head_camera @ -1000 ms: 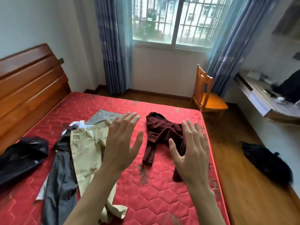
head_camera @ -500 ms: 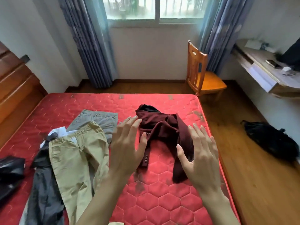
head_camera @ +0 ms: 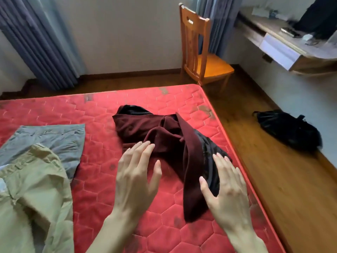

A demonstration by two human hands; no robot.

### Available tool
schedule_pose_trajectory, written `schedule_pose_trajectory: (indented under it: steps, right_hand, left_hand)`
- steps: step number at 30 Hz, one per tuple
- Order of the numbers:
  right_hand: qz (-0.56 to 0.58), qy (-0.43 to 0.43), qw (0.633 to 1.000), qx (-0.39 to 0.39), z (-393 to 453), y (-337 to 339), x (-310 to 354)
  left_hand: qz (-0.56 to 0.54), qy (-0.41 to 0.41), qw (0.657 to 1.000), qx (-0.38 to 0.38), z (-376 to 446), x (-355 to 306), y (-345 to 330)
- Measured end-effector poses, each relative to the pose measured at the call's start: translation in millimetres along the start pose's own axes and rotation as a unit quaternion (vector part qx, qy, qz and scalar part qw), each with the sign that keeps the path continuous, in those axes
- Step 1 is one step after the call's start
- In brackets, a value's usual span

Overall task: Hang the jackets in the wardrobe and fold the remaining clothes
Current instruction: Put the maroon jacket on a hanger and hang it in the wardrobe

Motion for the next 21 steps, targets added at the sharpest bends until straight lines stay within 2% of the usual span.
schedule_pose_trajectory:
  steps: [8, 11, 16, 19, 21]
  right_hand:
    - [0.001, -0.095, 0.995, 0.034, 25, -130, -77]
    - [0.002, -0.143, 0.986, 0.089, 50, -176, -89]
    - [-0.024, -0.261, 0.94, 0.221, 86, -248, -110]
    - [0.012, -0.315, 0.916, 0.248, 86, -274, -117]
    - [0.065, -0.309, 0.918, 0.239, 69, -278, -108]
  left_hand:
    - [0.012, 0.009, 1.0, 0.013, 10, 57, -143]
    - [0.025, 0.001, 0.999, 0.021, 18, 73, -184]
    - [0.032, 0.001, 0.999, 0.039, 25, 90, -225]
    - [0.032, -0.003, 0.998, 0.054, 20, 97, -234]
    - [0.028, 0.007, 0.998, 0.063, 14, 103, -236]
Point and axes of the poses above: each hand's wrist, its own z-axis towards the middle knuckle, its own y-axis out of the back of the hand, x = y × z, the point moved 5 cm from there along z, towards the middle knuckle, and after that the axes turned 1 degree about -z, right-handed, at the moved point
